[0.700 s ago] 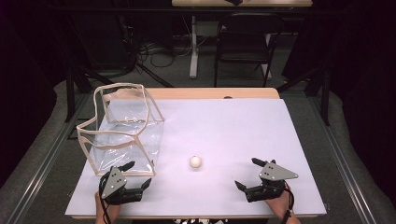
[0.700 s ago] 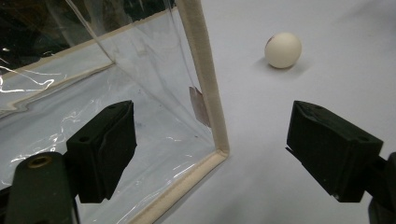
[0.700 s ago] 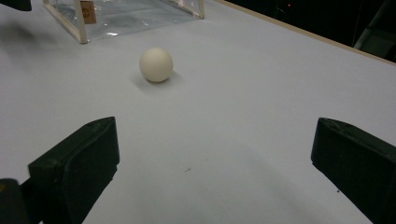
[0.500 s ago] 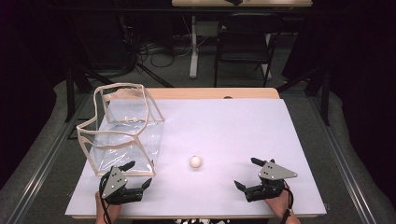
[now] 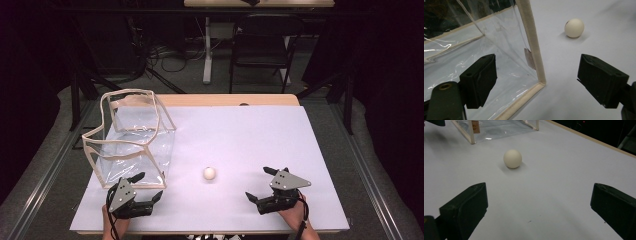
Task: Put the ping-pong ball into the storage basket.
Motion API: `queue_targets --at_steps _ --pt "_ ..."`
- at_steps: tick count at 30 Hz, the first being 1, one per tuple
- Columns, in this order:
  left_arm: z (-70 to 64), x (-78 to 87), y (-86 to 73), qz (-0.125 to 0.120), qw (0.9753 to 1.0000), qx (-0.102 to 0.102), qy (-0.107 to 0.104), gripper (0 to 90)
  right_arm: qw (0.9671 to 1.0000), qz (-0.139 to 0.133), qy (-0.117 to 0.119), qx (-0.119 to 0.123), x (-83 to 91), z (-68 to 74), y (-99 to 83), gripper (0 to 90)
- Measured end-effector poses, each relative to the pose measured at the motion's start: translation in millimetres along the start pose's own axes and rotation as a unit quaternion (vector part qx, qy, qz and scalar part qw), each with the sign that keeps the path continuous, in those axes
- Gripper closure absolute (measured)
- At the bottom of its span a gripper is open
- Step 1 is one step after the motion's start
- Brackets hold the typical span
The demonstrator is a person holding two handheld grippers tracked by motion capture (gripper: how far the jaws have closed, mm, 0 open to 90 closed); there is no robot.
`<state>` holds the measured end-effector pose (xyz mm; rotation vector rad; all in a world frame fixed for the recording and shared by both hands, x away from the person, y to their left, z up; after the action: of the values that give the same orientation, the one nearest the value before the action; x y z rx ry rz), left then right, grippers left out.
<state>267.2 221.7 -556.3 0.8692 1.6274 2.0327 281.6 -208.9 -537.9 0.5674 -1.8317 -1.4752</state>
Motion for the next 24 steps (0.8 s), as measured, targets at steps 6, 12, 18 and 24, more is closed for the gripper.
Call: queue_targets --at_steps 6,12,18,24 --pt "-0.7 -1.2 -0.4 0.002 1.0 0.0 -0.002 16.1 1.0 0.002 0.001 -0.005 -3.7 -0.8 4.2 1.1" --pt "-0.3 -2.0 0.3 0.002 1.0 0.001 -0.002 16.1 1.0 0.008 0.003 -0.003 -8.5 -2.3 7.5 1.1" --pt "-1.0 -3.1 0.6 0.0 1.0 0.0 -0.005 16.1 0.9999 0.012 0.004 -0.006 -13.6 -2.6 11.3 1.2" --pt "-1.1 -4.4 1.1 0.001 1.0 -0.001 -0.007 16.1 0.9997 0.02 0.014 -0.007 -23.9 -2.3 13.0 1.2"
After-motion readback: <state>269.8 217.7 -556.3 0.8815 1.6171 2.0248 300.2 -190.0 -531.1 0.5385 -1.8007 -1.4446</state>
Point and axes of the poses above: each handheld gripper's, and its own axes: x roughly backward along the jaws, y roughly out of its top, z roughly to its left, the point moved 2 cm from there along -x, roughly forward along the jaws, and after that the axes turned 11 degrees about -z, right-handed, at the moved point
